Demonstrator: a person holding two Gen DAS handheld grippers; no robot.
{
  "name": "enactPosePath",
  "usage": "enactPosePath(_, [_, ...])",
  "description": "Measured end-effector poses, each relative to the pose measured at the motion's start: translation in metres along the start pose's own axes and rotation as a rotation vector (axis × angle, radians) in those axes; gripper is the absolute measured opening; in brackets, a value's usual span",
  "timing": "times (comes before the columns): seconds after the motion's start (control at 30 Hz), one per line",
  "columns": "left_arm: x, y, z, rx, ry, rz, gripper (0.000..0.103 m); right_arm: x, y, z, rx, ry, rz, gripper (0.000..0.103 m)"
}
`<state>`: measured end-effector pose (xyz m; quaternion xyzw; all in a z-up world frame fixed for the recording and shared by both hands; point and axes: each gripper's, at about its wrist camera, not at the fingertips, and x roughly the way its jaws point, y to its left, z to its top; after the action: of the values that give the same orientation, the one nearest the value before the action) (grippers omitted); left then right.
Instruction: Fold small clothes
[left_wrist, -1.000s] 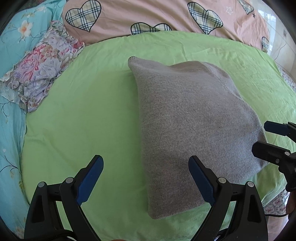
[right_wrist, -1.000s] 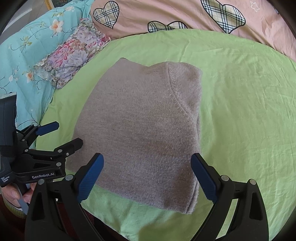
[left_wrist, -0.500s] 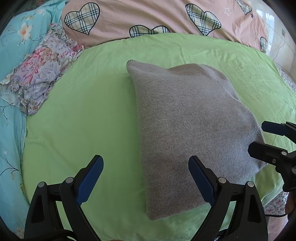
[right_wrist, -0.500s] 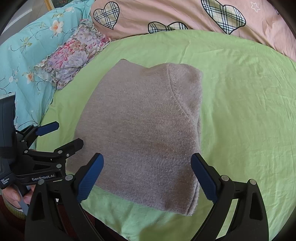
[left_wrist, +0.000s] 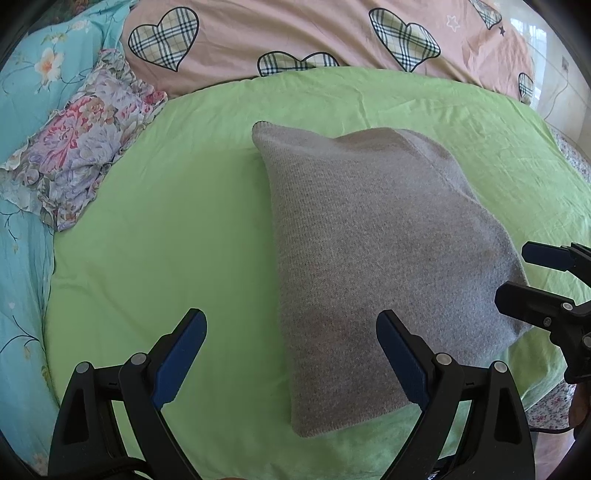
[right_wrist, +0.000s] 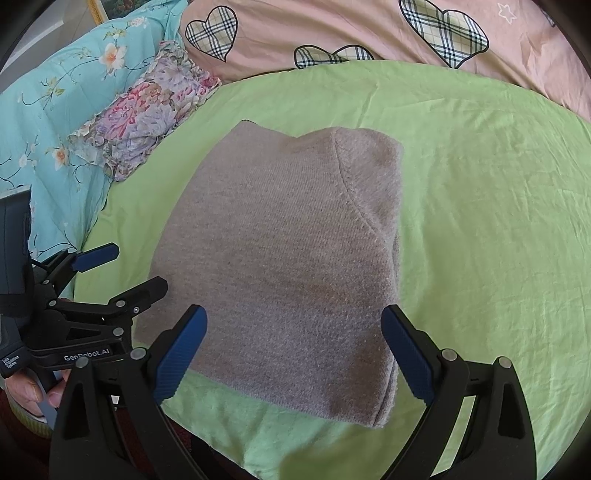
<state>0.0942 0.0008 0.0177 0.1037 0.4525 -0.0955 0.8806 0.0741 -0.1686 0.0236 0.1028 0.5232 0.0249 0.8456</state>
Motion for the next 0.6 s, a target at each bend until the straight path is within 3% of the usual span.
enactPosePath(0.6, [-0.0021, 0.0005, -0.0007, -0.003, -0.003, -0.002, 0.094, -0.0013, 0.0060, -0.0025, 0.001, -0.001, -0.001, 0.095])
